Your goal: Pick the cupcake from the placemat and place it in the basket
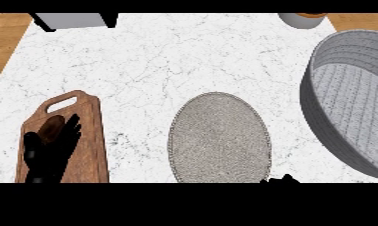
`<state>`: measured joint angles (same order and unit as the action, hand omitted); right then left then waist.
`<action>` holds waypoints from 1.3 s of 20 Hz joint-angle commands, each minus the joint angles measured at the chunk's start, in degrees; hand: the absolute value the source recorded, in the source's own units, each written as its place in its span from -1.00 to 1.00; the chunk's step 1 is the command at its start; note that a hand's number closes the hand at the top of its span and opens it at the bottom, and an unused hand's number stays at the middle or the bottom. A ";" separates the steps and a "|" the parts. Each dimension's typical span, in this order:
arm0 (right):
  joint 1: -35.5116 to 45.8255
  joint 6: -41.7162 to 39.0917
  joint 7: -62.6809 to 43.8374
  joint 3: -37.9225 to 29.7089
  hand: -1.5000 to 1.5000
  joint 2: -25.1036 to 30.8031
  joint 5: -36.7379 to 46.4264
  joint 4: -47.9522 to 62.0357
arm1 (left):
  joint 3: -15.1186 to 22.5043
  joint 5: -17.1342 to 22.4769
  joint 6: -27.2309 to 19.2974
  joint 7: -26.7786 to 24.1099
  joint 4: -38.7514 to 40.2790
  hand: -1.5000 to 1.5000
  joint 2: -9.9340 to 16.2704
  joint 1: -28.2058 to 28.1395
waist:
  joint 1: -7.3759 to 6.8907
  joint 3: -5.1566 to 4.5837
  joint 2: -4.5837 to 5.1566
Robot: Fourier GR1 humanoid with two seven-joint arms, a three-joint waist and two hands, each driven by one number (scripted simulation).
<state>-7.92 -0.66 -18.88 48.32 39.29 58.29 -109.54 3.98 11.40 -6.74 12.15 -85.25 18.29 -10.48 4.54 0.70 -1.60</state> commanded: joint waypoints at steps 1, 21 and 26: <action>-11.66 11.37 4.17 -2.03 1.00 6.51 -4.39 -10.00 | 0.23 0.47 0.12 2.04 1.19 0.00 -0.05 -3.52 | 1.26 -0.50 0.48; -23.62 27.87 5.20 -23.90 1.00 5.75 -31.69 -39.63 | 0.56 -0.27 0.25 0.94 0.46 0.00 -0.74 -3.04 | 0.11 -0.79 1.76; -21.48 28.32 2.56 -30.22 1.00 5.64 -35.39 -37.03 | 0.42 -0.36 1.09 0.87 -0.30 0.00 0.18 -2.95 | -1.24 -0.75 1.96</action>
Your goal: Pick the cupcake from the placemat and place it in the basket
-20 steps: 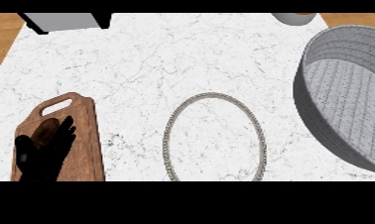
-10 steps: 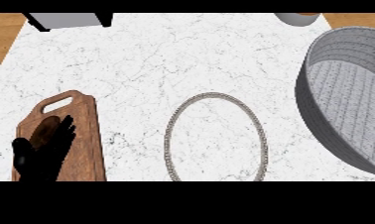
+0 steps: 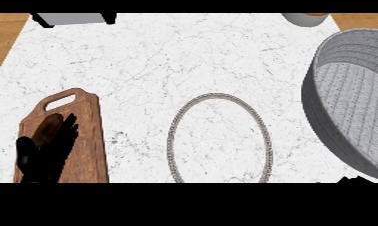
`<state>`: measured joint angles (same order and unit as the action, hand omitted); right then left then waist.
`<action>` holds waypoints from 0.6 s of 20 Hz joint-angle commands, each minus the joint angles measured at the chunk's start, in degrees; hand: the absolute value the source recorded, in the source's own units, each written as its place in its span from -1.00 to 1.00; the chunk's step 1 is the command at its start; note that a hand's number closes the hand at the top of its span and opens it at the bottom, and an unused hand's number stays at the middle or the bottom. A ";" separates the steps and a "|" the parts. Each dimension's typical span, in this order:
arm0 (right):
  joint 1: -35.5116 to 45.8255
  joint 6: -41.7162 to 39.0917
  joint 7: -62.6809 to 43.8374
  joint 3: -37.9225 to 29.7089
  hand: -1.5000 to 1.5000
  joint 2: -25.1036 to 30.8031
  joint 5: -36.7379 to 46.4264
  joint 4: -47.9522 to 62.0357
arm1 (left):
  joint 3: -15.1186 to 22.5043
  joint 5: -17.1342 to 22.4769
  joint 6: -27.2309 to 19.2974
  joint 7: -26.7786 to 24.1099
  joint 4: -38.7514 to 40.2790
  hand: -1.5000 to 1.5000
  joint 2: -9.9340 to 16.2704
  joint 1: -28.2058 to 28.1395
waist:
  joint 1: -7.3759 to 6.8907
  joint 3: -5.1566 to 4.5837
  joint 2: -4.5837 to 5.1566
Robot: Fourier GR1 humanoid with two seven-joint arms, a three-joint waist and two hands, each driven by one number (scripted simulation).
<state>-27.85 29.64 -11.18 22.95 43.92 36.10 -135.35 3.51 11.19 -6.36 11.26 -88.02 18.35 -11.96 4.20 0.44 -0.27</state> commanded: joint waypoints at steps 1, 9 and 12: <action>-1.75 -2.78 -5.96 -6.14 1.00 1.90 -13.38 -11.18 | 0.79 0.54 0.74 2.63 1.37 0.00 0.00 -1.82 | -1.07 -0.49 0.39; 5.07 -7.30 -8.12 -19.04 1.00 4.84 -25.42 -4.60 | 3.32 -1.18 -0.19 3.03 1.72 0.00 -1.99 -0.91 | -2.53 -0.37 0.47; 8.21 -10.90 -7.44 -27.22 1.00 7.64 -34.16 -0.70 | 1.62 -0.88 0.34 2.94 4.16 0.00 -0.82 0.91 | -2.41 -0.41 0.54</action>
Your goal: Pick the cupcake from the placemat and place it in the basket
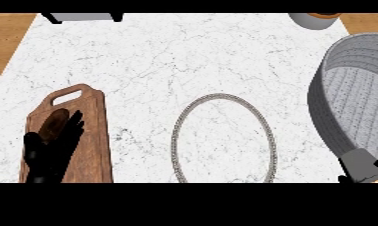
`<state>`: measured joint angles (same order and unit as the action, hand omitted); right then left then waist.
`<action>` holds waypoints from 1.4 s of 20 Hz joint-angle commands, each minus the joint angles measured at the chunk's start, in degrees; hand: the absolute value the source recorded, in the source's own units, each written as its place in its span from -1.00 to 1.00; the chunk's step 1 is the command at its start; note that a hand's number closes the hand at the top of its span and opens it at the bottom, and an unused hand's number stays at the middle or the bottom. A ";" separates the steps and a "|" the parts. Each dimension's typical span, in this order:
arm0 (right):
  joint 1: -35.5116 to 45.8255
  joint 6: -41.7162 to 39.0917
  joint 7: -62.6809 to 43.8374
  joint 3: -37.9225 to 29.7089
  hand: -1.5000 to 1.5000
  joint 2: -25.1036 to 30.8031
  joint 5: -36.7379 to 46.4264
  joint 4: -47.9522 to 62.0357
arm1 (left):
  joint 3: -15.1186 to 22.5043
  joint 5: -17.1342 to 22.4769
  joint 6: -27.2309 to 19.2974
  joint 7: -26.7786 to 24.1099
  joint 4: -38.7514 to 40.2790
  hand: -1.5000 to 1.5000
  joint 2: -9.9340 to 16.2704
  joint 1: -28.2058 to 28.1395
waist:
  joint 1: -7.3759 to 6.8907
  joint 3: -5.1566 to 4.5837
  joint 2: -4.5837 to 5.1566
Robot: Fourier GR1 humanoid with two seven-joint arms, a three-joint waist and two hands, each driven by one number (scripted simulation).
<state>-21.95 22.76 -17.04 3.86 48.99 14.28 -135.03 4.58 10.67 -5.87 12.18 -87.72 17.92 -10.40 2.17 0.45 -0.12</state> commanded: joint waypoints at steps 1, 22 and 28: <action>3.59 -4.86 -0.15 -10.43 1.00 2.50 -15.92 1.42 | 2.94 -0.93 -0.44 2.26 3.17 0.00 -2.44 -0.61 | -0.60 -0.32 0.38; 16.98 -30.36 19.71 -28.51 1.00 7.84 -31.22 55.20 | 1.01 -1.43 2.85 2.82 4.97 0.00 -0.89 1.85 | -3.60 -0.37 0.62; 22.16 -35.15 34.27 -24.64 -1.00 10.39 -22.58 67.97 | 1.99 -3.14 1.07 3.06 8.00 0.00 -3.70 3.91 | -3.52 -0.33 0.64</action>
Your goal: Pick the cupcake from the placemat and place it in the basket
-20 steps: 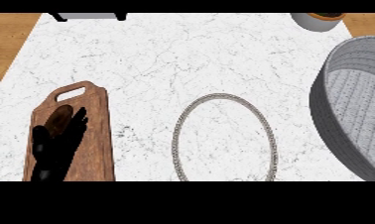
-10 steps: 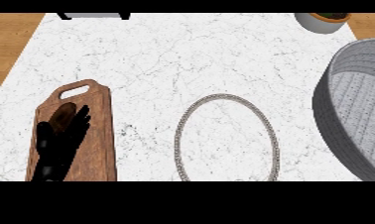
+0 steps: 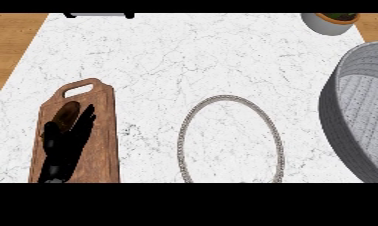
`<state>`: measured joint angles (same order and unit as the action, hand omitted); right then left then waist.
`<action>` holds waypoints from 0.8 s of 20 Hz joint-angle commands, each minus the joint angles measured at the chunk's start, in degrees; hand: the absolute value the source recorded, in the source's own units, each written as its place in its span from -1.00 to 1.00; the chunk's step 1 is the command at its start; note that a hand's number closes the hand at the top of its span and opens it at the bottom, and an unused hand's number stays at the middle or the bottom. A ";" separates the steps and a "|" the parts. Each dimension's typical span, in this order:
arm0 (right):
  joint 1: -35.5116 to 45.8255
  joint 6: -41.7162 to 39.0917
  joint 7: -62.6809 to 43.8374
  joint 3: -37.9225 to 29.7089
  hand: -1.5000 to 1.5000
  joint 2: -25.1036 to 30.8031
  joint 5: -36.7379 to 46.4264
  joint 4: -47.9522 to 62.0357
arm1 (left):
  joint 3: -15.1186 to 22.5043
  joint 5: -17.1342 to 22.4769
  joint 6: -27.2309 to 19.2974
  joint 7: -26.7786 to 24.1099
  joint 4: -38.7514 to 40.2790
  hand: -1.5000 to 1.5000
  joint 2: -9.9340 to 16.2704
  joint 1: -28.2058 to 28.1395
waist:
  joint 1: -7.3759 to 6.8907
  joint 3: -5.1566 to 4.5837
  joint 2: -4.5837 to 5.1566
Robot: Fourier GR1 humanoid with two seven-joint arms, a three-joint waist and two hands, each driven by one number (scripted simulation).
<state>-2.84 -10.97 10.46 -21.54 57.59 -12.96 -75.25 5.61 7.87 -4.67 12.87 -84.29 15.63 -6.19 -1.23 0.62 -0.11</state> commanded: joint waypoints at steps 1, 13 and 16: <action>2.53 -0.82 8.94 1.47 -1.00 0.31 6.32 8.15 | 0.45 -0.08 1.03 1.25 2.27 0.00 -0.16 -2.86 | 0.18 -0.53 0.36; 14.54 -10.06 10.58 -6.31 -1.00 4.76 0.04 27.68 | -1.15 -0.64 0.81 2.11 2.98 0.00 -1.21 -2.12 | 0.75 -0.59 0.28; 15.63 -10.90 11.25 -8.18 -1.00 6.24 -0.15 34.33 | -0.41 -0.78 2.12 1.47 1.22 0.00 -0.82 -4.53 | 0.35 -0.54 0.31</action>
<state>10.83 -20.10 21.56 -26.98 61.97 -11.72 -47.70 4.29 7.13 -3.36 13.01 -85.16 15.26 -7.15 -0.74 0.49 -0.31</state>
